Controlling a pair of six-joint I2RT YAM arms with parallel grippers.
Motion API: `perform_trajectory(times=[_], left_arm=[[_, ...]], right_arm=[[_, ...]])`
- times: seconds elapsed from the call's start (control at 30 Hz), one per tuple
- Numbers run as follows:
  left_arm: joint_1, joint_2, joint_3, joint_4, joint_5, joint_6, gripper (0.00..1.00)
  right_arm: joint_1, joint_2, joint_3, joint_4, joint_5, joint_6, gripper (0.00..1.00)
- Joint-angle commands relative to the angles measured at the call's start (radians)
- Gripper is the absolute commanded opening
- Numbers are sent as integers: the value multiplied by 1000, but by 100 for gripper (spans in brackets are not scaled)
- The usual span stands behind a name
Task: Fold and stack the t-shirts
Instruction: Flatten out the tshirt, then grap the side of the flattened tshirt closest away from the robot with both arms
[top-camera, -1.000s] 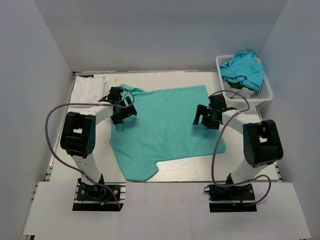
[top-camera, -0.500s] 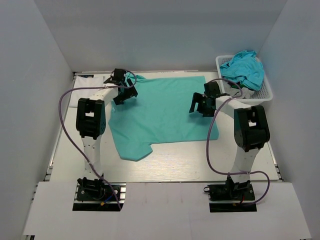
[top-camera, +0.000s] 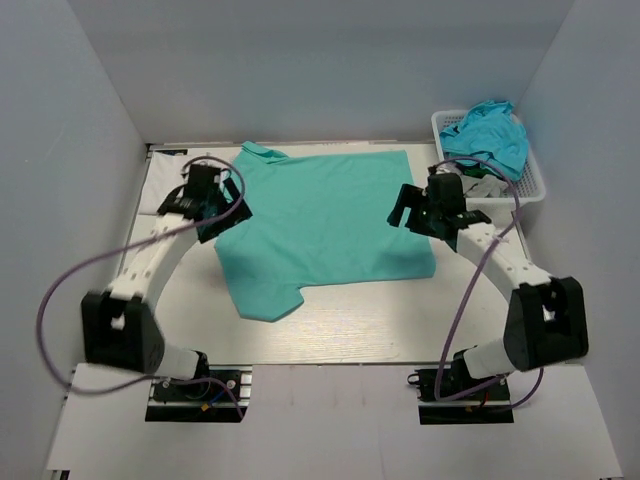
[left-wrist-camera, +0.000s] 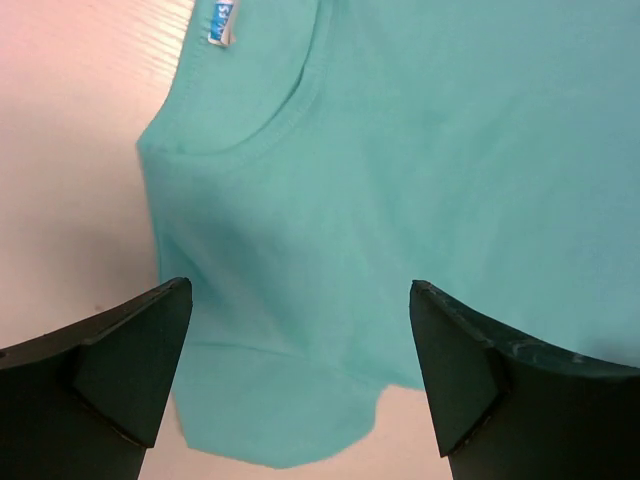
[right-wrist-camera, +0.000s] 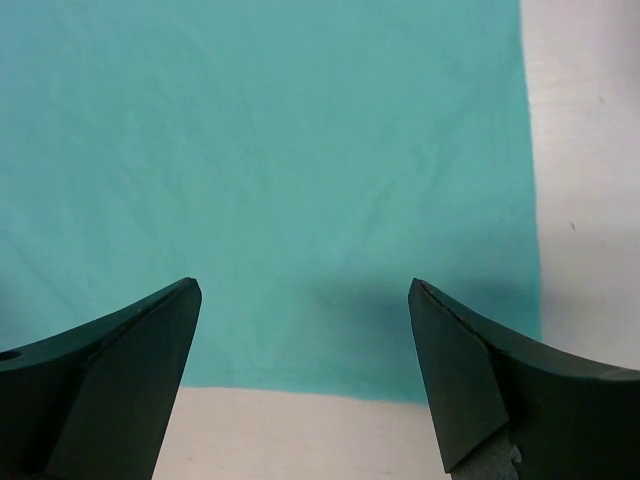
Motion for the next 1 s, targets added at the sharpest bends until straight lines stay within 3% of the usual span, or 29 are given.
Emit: perform_trajectory(times=[0.0, 0.1, 0.27, 0.47, 0.67, 0.77, 0.8, 0.9, 0.97], left_arm=[[-2, -258, -203, -52, 10, -88, 100], [-2, -423, -304, -113, 45, -97, 100], [-2, -546, -489, -131, 214, -119, 100], [-11, -586, -699, -23, 336, -160, 100], [-40, -517, -724, 35, 344, -150, 99], [-49, -493, -724, 61, 344, -150, 88], [-49, -479, -733, 77, 335, -150, 73], [-58, -458, -744, 100, 335, -150, 59], [-68, -458, -764, 112, 335, -150, 44]], right_arm=[[-8, -98, -124, 27, 99, 78, 90], [-9, -196, -219, 20, 186, 194, 90], [-11, -325, -313, -22, 333, 303, 90], [-14, -376, -336, -115, 375, 290, 90], [-21, -353, -360, -131, 354, 279, 90], [-29, -330, -362, -122, 305, 293, 90], [-29, -327, -362, -117, 273, 294, 90], [-38, -290, -363, -103, 231, 297, 90], [-46, -278, -359, -105, 211, 305, 90]])
